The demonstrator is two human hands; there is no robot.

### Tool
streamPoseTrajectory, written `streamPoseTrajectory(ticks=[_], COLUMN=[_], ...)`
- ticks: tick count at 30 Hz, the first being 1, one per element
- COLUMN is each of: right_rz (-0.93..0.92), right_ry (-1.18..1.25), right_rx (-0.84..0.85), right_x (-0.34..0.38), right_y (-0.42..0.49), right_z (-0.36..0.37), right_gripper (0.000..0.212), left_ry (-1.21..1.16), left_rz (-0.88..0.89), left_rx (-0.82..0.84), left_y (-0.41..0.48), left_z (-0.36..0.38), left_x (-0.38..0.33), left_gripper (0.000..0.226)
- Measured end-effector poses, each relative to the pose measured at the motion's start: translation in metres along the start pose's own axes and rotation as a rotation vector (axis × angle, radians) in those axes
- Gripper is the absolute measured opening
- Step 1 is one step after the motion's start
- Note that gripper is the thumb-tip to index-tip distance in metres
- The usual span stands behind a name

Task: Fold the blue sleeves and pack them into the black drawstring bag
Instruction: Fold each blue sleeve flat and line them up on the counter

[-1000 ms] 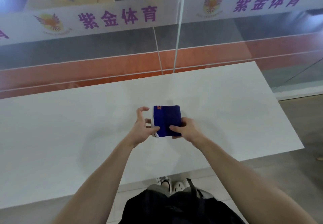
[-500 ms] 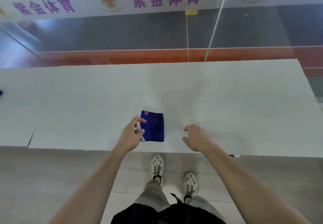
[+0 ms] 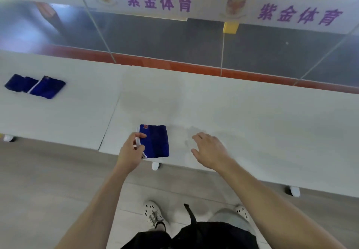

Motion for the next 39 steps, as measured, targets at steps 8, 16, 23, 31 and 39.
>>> streamPoseTrajectory(ticks=[8,16,23,31,39], right_rz=[0.006,-0.032,-0.005,0.070,0.201], right_ry=[0.039,0.058,0.109,0.240,0.276], right_rx=[-0.069,-0.067,-0.021,-0.120,0.038], right_x=[0.141,0.219,0.290,0.404,0.489], right_y=[0.079,0.201,0.287,0.373,0.431], right_z=[-0.035,-0.054,-0.063,-0.034,0.013], right_gripper=[0.050,0.045,0.041,0.042,0.060], left_ry=[-0.039,0.009,0.081,0.370,0.992], left_rz=[0.005,-0.019,-0.065,0.226,0.595], left_rx=[-0.023,0.015,0.051,0.267,0.301], left_y=[0.066,0.157,0.236,0.356,0.418], left_z=[-0.142,-0.225,-0.287,-0.353,-0.450], left_x=[0.023,0.034,0.053,0.069,0.125], left_gripper=[0.039,0.032,0.030,0.033,0.050])
Point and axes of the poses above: each hand's wrist, its own y-axis towards the middle knuckle, its own z-axis out of the palm, x = y × z, the point moved 2 cm from there along y, towards the middle knuckle, and after that the axes turned 2 degrees about -y, right-handed, at the moved point
